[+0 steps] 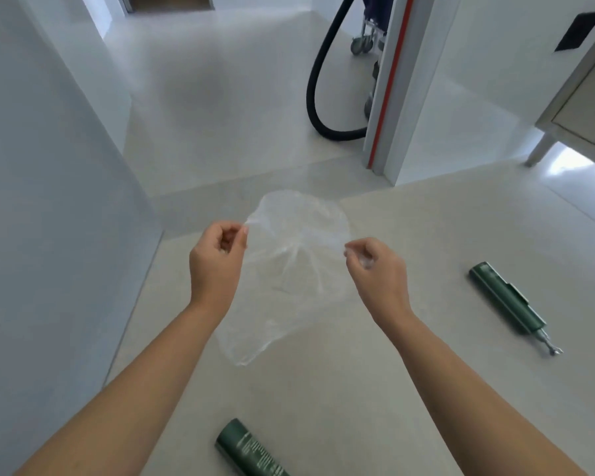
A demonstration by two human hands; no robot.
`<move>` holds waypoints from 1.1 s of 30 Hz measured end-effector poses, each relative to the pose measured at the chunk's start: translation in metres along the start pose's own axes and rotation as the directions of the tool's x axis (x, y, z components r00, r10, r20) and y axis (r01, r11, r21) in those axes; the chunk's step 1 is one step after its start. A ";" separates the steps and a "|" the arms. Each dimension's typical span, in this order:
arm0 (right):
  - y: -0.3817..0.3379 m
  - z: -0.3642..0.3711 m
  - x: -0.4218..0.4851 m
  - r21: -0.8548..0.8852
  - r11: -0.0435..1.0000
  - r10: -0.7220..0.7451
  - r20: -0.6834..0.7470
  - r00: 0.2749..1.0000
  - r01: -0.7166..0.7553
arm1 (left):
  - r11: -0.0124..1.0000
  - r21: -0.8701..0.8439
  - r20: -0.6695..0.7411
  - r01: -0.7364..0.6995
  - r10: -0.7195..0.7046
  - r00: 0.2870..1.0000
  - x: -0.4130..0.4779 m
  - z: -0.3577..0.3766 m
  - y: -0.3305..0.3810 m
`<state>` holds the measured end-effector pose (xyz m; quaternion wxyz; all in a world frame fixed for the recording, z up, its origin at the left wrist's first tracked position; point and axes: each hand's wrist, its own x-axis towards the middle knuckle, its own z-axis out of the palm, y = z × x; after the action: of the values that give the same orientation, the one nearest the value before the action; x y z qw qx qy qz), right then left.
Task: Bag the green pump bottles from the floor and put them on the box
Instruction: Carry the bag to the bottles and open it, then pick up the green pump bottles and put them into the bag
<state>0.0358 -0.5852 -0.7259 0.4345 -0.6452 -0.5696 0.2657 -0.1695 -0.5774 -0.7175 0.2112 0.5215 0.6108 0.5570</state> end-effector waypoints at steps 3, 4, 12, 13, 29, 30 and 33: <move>0.042 0.011 -0.012 -0.006 0.998 0.066 0.049 0.997 -0.066 | 0.999 0.015 0.042 0.047 -0.047 0.998 -0.022 0.012 -0.046; 0.055 0.014 -0.015 -0.017 0.997 0.081 0.057 0.995 -0.080 | 0.998 0.019 0.056 0.059 -0.060 0.997 -0.028 0.016 -0.059; 0.147 0.029 -0.039 -0.193 0.966 0.194 0.104 0.975 -0.172 | 0.982 0.144 0.168 0.125 -0.148 0.975 -0.078 0.037 -0.134; 0.156 0.029 -0.042 -0.214 0.961 0.201 0.117 0.973 -0.173 | 0.980 0.155 0.178 0.125 -0.152 0.972 -0.084 0.038 -0.140; 0.175 0.018 -0.109 -0.138 0.990 0.013 0.233 0.972 0.020 | 0.964 0.245 0.357 0.101 -0.187 0.915 -0.138 0.021 -0.179; 0.175 0.020 -0.115 -0.128 0.991 0.013 0.276 0.961 0.023 | 0.964 0.249 0.367 0.097 -0.187 0.911 -0.142 0.019 -0.179; 0.186 0.032 -0.139 -0.128 0.992 0.055 0.429 0.902 0.000 | 0.962 0.261 0.387 0.086 -0.186 0.903 -0.153 0.016 -0.181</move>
<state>0.0738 -0.7063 -0.9230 0.2527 -0.6041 -0.6578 0.3721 -0.1723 -0.6740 -0.9345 0.3086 0.6033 0.6506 0.3428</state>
